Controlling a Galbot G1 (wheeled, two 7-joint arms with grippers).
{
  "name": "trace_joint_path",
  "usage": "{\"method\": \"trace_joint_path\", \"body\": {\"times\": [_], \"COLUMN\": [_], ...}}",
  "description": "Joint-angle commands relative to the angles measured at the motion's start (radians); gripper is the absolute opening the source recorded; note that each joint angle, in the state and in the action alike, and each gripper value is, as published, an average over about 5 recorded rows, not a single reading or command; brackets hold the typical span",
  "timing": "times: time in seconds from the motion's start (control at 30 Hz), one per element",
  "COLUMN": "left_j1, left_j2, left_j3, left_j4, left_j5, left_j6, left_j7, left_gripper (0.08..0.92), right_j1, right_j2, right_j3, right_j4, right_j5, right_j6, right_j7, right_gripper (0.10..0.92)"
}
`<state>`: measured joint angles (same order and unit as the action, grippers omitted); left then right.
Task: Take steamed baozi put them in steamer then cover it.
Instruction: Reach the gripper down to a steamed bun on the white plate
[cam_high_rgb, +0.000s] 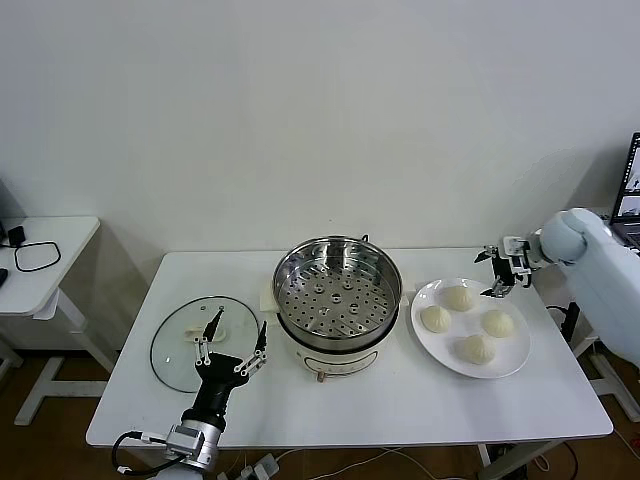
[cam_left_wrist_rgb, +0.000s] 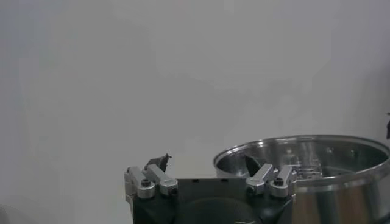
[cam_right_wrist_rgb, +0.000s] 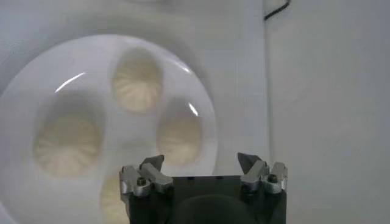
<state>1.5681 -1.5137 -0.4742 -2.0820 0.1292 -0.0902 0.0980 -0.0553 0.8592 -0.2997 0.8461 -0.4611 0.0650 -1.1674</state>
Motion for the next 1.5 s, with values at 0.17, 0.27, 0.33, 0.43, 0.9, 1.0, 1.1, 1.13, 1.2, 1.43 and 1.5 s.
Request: {"method": "trace_joint_path", "body": {"times": [0.17, 0.27, 0.33, 0.43, 0.9, 1.0, 1.1, 1.13, 1.2, 1.43, 1.5], "left_j1": [-0.003, -0.002, 0.000, 0.003, 0.014, 0.017, 0.020, 0.020, 0.020, 0.020, 0.019], "left_j2": [0.001, 0.001, 0.002, 0.001, -0.003, -0.003, -0.002, -0.002, -0.003, -0.007, -0.007], "left_j3": [-0.007, -0.008, -0.006, -0.002, 0.006, 0.005, 0.002, 0.001, 0.000, 0.004, 0.003], "left_j4": [0.008, 0.006, 0.004, 0.002, -0.002, -0.001, 0.001, 0.001, 0.001, 0.001, 0.001], "left_j5": [0.000, -0.001, -0.001, 0.000, 0.003, 0.004, 0.004, 0.004, 0.004, 0.004, 0.004], "left_j6": [-0.001, -0.002, -0.004, -0.007, -0.020, -0.025, -0.028, -0.028, -0.029, -0.030, -0.030], "left_j7": [0.003, 0.004, 0.005, 0.005, 0.006, 0.007, 0.007, 0.007, 0.007, 0.006, 0.005], "left_gripper": [0.823, 0.823, 0.823, 0.823, 0.823, 0.823, 0.823, 0.823, 0.823, 0.823, 0.823], "right_j1": [0.063, 0.049, 0.045, 0.043, 0.031, 0.027, 0.024, 0.024, 0.022, 0.018, 0.018], "right_j2": [0.161, 0.179, 0.192, 0.203, 0.220, 0.229, 0.235, 0.237, 0.242, 0.251, 0.251], "right_j3": [-0.029, -0.002, 0.019, 0.036, 0.059, 0.067, 0.073, 0.074, 0.080, 0.088, 0.086], "right_j4": [-0.251, -0.279, -0.301, -0.319, -0.346, -0.351, -0.355, -0.356, -0.359, -0.360, -0.356], "right_j5": [-0.136, -0.158, -0.179, -0.196, -0.208, -0.217, -0.230, -0.235, -0.246, -0.278, -0.276], "right_j6": [0.036, 0.045, 0.054, 0.060, 0.064, 0.063, 0.063, 0.062, 0.061, 0.057, 0.055], "right_j7": [-0.050, -0.031, -0.015, 0.009, 0.081, 0.092, 0.100, 0.101, 0.101, 0.106, 0.107], "right_gripper": [0.823, 0.823, 0.823, 0.823, 0.823, 0.823, 0.823, 0.823, 0.823, 0.823, 0.822]}}
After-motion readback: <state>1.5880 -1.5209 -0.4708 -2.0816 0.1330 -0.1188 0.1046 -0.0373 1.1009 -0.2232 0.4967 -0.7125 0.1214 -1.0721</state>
